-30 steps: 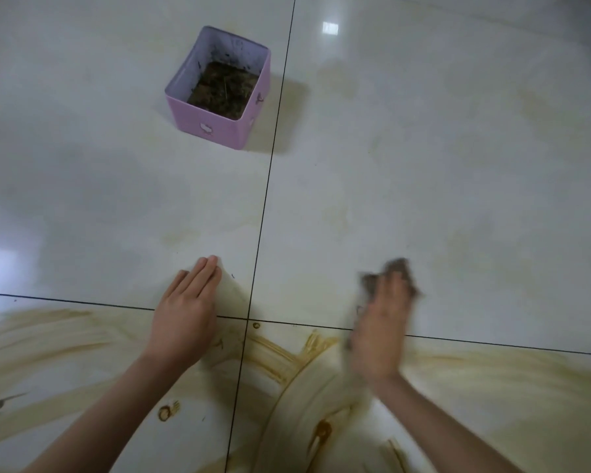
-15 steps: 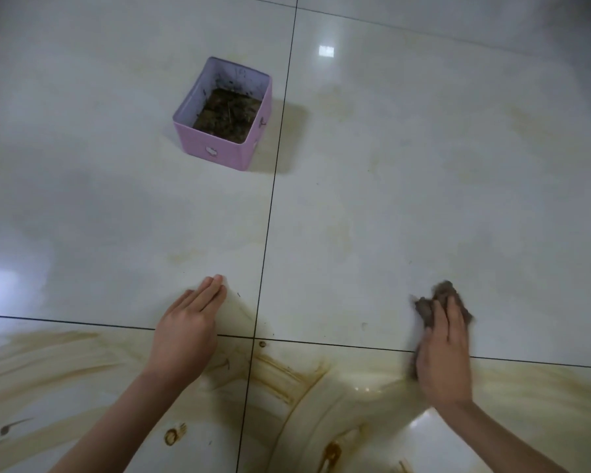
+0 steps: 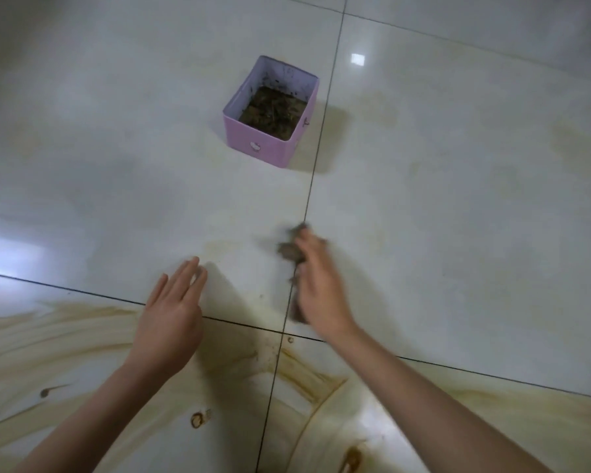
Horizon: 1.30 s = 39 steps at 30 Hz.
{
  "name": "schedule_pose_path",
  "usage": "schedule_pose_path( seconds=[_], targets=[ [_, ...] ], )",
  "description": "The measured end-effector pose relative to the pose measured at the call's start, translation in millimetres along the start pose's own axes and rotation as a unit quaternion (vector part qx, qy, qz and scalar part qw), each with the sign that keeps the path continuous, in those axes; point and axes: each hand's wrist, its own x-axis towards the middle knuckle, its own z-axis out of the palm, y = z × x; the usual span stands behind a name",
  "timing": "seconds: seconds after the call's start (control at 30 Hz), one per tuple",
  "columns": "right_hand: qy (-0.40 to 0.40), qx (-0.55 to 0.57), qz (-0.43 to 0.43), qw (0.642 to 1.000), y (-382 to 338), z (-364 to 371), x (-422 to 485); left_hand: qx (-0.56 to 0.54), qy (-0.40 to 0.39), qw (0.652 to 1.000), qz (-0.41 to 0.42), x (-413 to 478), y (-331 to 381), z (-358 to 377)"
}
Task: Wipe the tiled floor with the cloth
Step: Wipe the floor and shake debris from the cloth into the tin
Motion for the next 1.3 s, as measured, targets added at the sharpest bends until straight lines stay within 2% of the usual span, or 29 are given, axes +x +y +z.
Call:
schedule_pose_path(
  seconds=[0.07,0.1,0.17,0.2,0.33,0.53,0.7,0.73,0.83,0.93,1.0,1.07,1.13,1.2,1.3],
  targets=[
    [0.072,-0.076,0.041,0.994,23.6,-33.8,-5.7,0.016,-0.024,0.999,-0.017,-5.3,-13.7,-2.0],
    [0.062,-0.136,0.087,0.985,33.7,-46.8,-16.1,0.019,-0.03,0.999,-0.018,-7.9,-18.7,-2.2],
    [-0.029,-0.235,0.155,0.959,50.2,-54.1,-48.2,0.026,-0.033,0.999,-0.011,-11.9,-25.5,-1.6],
    [-0.095,-0.263,0.157,0.947,53.3,-50.4,-63.7,0.027,-0.034,0.999,-0.006,-12.8,-27.8,-0.7],
    [-0.272,-0.224,0.084,0.932,26.6,-20.3,-77.5,0.02,-0.035,0.999,0.005,-10.9,-32.0,1.4],
    [-0.335,-0.218,-0.032,0.916,-21.9,36.2,-15.9,0.016,-0.029,0.999,0.013,-6.6,-37.0,-1.6],
    [-0.379,-0.33,-0.14,0.853,-30.5,34.8,12.9,0.013,-0.029,0.999,0.03,-6.4,-43.0,-9.0],
    [-0.377,-0.34,-0.151,0.848,-28.5,30.7,9.3,0.01,-0.039,0.999,0.03,-5.5,-43.6,-10.1],
    [-0.306,-0.291,-0.195,0.885,-25.5,21.2,-13.9,0.016,-0.089,0.996,0.02,-3.0,-47.7,-13.1],
    [-0.247,-0.254,-0.237,0.905,-22.3,20.8,-37.8,0.047,-0.125,0.991,0.009,0.8,-43.9,-15.9],
    [-0.247,-0.199,-0.178,0.931,-24.3,20.9,-38.9,0.056,-0.121,0.991,-0.002,3.4,-38.7,-18.9],
    [-0.224,-0.131,-0.059,0.964,-23.0,6.9,-35.8,0.057,-0.114,0.992,-0.004,5.9,-31.8,-21.8],
    [-0.143,-0.089,0.014,0.986,-16.9,-24.2,-30.0,0.05,-0.106,0.993,-0.009,7.6,-23.5,-21.1],
    [-0.047,-0.082,0.049,0.994,-1.9,-67.0,-28.0,0.05,-0.106,0.993,0.0,9.3,-12.2,-18.3],
    [0.013,-0.151,0.11,0.982,37.4,-129.6,-45.7,0.06,-0.111,0.992,0.028,11.6,8.1,-13.7]
  ],
)
